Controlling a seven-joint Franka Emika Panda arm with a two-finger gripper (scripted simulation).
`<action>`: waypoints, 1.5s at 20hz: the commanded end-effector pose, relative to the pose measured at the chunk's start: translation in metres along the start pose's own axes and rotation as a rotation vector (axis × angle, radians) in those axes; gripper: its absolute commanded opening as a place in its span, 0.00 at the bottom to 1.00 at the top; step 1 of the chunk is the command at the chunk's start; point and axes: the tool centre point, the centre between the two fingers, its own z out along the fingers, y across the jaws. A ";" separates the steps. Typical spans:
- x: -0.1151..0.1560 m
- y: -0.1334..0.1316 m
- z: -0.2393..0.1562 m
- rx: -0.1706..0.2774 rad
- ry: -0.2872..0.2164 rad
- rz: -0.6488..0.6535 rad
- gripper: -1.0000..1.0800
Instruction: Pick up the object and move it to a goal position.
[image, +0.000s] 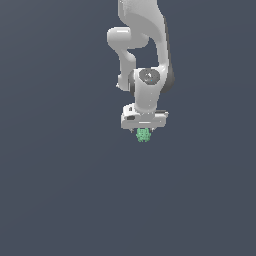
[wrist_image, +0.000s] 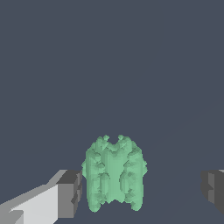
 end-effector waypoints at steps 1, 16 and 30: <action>-0.010 -0.008 0.005 0.000 0.003 -0.011 0.96; -0.022 -0.017 0.021 0.000 0.005 -0.026 0.96; -0.022 -0.017 0.061 0.000 0.006 -0.027 0.00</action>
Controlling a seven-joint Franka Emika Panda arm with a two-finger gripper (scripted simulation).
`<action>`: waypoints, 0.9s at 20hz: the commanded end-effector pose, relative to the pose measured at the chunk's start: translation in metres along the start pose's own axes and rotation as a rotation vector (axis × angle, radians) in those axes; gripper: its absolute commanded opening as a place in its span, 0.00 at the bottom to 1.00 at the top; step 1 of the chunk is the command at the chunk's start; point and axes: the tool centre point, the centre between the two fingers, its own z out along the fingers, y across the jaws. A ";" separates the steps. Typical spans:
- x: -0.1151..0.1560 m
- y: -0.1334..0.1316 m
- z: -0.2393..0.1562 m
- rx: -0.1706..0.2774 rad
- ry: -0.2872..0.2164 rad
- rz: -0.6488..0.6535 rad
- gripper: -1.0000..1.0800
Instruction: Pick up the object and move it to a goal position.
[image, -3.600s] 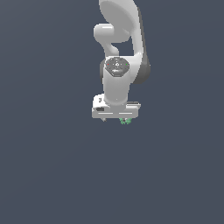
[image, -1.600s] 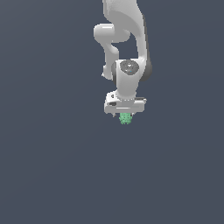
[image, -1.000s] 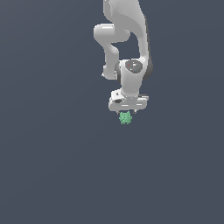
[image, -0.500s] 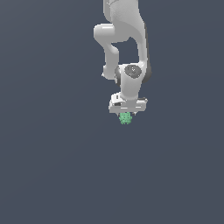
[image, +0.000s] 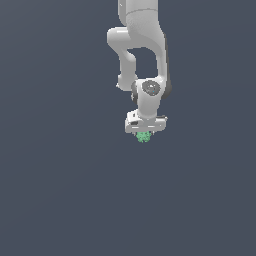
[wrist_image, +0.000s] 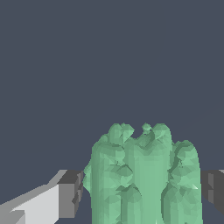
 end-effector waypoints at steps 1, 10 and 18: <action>-0.002 0.000 0.003 0.000 -0.005 0.000 0.00; 0.000 0.000 -0.001 0.000 0.002 0.000 0.00; 0.008 -0.013 -0.014 0.000 0.001 0.000 0.00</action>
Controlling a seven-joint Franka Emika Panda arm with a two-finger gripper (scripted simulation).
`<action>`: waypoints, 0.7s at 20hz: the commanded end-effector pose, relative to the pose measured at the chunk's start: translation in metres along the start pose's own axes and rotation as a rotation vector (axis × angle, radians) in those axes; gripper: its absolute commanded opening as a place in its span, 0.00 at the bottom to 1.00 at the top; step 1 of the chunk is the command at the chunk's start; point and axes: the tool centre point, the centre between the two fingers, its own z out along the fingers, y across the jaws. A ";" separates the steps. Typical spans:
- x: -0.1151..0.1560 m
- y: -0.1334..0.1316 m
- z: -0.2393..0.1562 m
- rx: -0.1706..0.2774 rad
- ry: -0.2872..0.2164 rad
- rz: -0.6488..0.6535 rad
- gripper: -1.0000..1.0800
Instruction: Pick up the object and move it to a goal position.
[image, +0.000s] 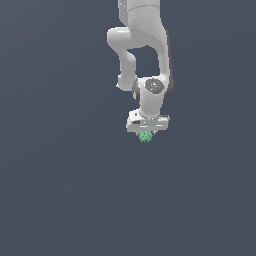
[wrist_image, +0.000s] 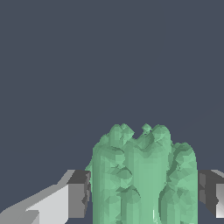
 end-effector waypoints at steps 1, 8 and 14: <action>0.004 -0.008 -0.008 0.000 0.001 -0.001 0.00; 0.025 -0.042 -0.045 0.000 -0.002 -0.001 0.00; 0.044 -0.071 -0.075 0.000 -0.004 -0.001 0.00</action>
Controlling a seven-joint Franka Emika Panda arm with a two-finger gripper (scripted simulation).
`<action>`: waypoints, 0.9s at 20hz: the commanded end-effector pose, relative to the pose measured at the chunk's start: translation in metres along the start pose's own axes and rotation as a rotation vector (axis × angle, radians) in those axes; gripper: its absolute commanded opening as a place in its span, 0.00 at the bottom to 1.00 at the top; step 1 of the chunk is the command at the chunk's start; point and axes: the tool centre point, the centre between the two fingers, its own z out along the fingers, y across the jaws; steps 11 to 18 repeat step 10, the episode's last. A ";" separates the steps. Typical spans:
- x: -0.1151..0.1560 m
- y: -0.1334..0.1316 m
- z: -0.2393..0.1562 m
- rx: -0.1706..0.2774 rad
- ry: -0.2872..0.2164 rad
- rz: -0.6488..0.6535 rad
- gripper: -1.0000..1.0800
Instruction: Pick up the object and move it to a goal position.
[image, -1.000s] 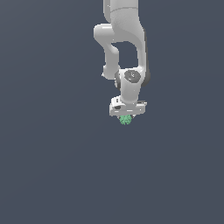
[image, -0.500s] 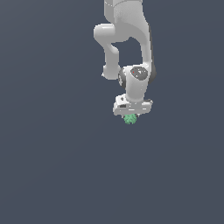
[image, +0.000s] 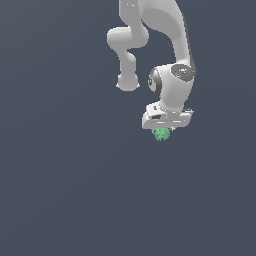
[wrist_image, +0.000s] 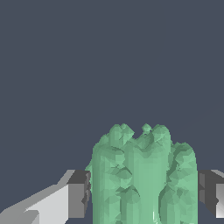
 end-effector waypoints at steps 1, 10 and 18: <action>0.006 -0.010 -0.010 0.000 -0.002 0.001 0.00; 0.017 -0.023 -0.025 0.000 -0.003 0.001 0.00; 0.017 -0.023 -0.025 0.000 -0.003 0.001 0.00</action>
